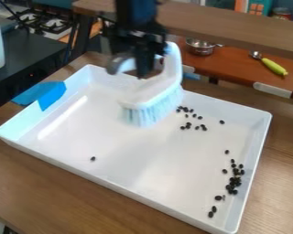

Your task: Sweep into pile

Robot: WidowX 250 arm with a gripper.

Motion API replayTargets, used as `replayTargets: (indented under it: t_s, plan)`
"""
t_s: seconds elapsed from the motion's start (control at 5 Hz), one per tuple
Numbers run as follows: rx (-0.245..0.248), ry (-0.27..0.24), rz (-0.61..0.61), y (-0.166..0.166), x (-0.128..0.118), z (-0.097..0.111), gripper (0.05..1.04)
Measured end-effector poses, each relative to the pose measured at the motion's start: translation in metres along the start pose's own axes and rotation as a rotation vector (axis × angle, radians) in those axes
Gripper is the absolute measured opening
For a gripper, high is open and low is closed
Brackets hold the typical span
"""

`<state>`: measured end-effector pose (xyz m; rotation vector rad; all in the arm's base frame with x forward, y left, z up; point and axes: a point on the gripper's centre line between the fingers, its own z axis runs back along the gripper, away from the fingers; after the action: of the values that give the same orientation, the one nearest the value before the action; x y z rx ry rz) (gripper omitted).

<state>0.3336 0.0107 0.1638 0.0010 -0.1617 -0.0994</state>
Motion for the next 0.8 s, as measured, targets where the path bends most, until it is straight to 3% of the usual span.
replayTargets:
  t_s: [0.2, 0.6, 0.8]
  plan:
    - [0.05, -0.031, -0.015, 0.045, -0.013, -0.012, 0.499]
    - [0.14, -0.102, -0.045, 0.092, -0.033, -0.037, 0.499]
    - [0.163, -0.115, -0.08, 0.094, -0.039, -0.048, 0.499]
